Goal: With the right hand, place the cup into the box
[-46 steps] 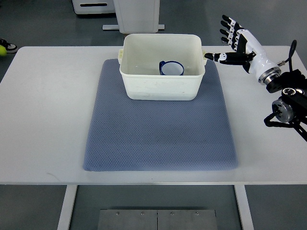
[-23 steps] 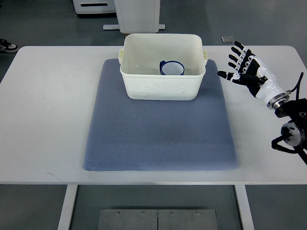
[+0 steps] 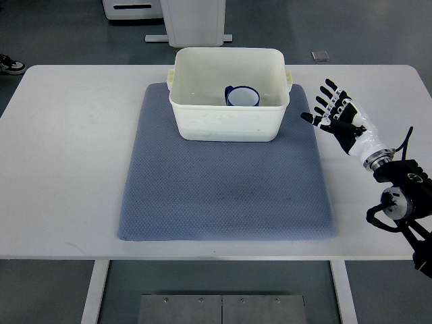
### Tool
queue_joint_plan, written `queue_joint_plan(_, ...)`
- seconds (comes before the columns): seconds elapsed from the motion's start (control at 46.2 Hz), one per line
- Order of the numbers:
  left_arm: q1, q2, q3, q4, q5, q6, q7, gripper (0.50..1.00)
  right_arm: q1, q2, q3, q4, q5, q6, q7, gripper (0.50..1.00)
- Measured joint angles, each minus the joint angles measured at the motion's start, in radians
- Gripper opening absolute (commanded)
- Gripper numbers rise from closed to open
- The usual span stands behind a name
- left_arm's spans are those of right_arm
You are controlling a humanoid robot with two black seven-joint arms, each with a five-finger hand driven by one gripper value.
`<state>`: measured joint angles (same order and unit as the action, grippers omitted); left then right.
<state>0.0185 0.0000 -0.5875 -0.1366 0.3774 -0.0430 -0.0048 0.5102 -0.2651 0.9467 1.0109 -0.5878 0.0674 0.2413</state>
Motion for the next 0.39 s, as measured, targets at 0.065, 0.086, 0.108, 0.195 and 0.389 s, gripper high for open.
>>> queue_joint_plan(0.065, 0.000, 0.000, 0.000, 0.000, 0.000, 0.000, 0.000, 1.000, -0.002, 0.010, 0.000, -0.018, 0.001, 0.000, 0.002, 1.000)
queue_joint_plan(0.086, 0.000, 0.000, 0.000, 0.000, 0.000, 0.000, 0.000, 1.000, -0.002, 0.012, 0.000, -0.022, 0.001, 0.000, 0.002, 1.000)
queue_joint_plan(0.108, 0.000, 0.000, 0.000, 0.000, 0.000, 0.000, 0.000, 1.000, -0.002, 0.013, 0.000, -0.025, 0.001, 0.000, 0.003, 1.000)
queue_joint_plan(0.195, 0.000, 0.000, 0.000, 0.000, 0.000, 0.000, 0.000, 1.000, -0.005, 0.016, 0.001, -0.028, 0.002, 0.000, 0.004, 1.000)
queue_joint_plan(0.389, 0.000, 0.000, 0.000, 0.000, 0.000, 0.000, 0.000, 1.000, -0.011, 0.020, 0.001, -0.029, 0.002, 0.001, 0.004, 1.000)
